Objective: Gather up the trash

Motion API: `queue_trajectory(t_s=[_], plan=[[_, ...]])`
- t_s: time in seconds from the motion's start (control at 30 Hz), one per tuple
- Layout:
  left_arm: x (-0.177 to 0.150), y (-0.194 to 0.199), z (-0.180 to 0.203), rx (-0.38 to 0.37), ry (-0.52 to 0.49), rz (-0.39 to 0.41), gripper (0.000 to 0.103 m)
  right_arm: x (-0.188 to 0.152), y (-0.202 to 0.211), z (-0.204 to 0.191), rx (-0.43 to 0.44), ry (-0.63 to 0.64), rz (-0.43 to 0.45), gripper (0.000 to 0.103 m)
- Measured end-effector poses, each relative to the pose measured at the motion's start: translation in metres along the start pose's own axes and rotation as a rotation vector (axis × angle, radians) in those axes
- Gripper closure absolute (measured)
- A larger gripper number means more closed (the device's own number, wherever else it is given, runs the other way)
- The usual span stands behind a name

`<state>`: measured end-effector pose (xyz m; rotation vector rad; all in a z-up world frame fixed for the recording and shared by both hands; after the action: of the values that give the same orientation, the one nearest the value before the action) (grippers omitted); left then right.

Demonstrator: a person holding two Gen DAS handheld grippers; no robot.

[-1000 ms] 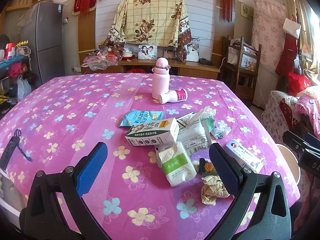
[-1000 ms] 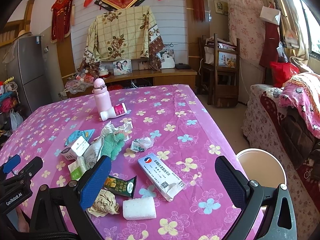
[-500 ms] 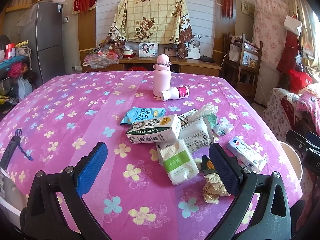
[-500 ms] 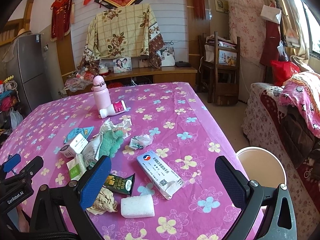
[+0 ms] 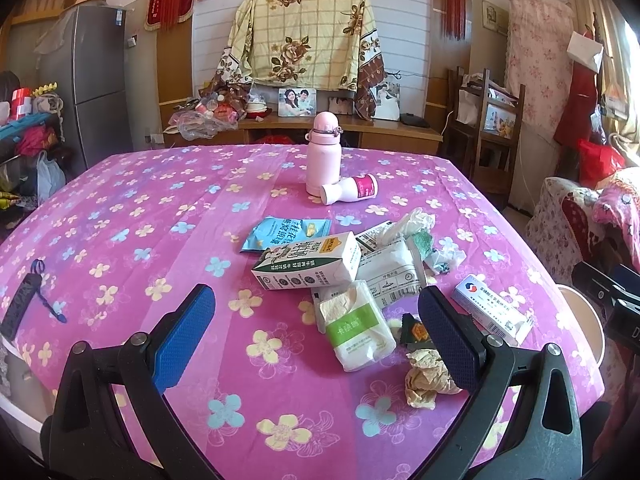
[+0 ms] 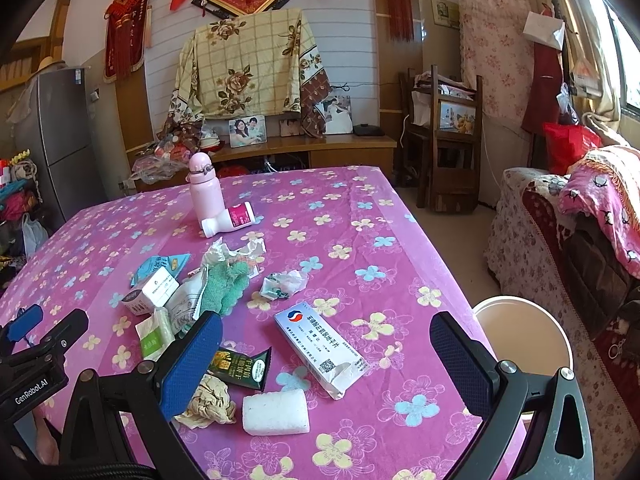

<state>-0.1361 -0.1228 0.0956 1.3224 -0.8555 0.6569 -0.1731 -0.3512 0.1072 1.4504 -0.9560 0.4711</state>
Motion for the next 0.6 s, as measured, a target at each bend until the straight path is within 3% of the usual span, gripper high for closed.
queue_trajectory(t_s=[0.6], plan=[[0.0076, 0.0029, -0.0025, 0.008, 0.010, 0.011, 0.002, -0.0007, 0.0012, 0.0019, 0.011, 0.000, 0.017, 0.000]])
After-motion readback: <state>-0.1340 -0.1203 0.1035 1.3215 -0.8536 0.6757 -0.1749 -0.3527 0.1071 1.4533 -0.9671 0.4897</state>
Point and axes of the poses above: each gripper's, at about its wrist camera, not at the fingertips, and y roughly against the way its jaws point, z to its right, x to its top, the point moved 5 cm from there along -y, roughly the way its jaws point, and after that the axes turned 1 degree about x, right-handed, at the moved point
